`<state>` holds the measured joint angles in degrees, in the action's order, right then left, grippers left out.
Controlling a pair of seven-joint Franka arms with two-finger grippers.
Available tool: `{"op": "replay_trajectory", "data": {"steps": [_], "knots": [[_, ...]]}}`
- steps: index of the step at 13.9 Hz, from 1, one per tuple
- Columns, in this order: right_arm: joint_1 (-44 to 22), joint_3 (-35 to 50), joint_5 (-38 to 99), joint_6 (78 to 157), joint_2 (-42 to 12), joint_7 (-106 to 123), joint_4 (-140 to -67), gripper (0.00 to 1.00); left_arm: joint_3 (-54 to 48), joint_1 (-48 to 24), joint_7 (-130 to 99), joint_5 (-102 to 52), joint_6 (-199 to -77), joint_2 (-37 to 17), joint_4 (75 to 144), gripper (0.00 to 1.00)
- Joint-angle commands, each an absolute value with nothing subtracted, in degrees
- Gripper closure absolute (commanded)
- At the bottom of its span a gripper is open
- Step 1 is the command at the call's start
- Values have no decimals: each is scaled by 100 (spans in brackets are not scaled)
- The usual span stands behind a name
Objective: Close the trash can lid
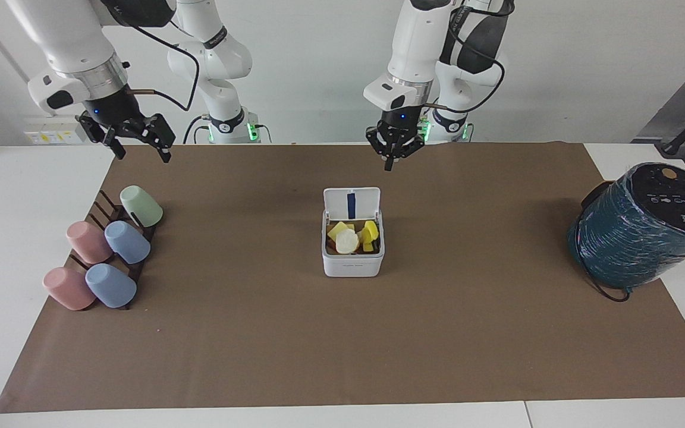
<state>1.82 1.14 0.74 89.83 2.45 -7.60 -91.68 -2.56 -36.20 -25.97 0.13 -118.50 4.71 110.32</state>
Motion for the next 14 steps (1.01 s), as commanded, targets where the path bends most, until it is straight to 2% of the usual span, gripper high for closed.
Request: {"op": "replay_trajectory", "data": {"steps": [1,8,14], "knots": [[220,141,70,8930,299,-642,-9211,0,-158,-3867,-2995,35,-12688,72,11109,100],[220,141,70,8930,299,-642,-9211,0,-149,-3595,-3111,26,-14754,-799,11039,100],[220,141,70,8930,299,-642,-9211,0,-141,-3586,-3094,61,-15319,-1651,10723,100]]}}
